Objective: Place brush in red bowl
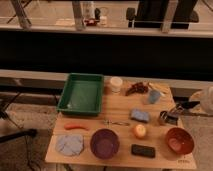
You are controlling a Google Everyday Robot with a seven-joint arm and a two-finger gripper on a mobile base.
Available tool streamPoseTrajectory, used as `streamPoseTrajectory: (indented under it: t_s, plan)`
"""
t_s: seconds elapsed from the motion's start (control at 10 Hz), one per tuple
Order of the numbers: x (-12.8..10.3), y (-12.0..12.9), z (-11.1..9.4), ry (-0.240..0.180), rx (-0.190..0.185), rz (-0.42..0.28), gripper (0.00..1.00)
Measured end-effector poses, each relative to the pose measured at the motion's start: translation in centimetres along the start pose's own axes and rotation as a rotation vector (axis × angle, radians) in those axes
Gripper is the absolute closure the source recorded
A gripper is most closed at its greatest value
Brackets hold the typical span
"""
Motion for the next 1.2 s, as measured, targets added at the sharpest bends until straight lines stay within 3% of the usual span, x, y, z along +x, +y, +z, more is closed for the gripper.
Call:
streamPoseTrajectory:
  t_s: [0.3, 1.2]
  plan:
    - [2.0, 1.7, 0.2, 0.029, 0.0, 0.023, 1.0]
    - [2.1, 4.1, 0.7, 0.066, -0.037, 0.032, 1.0]
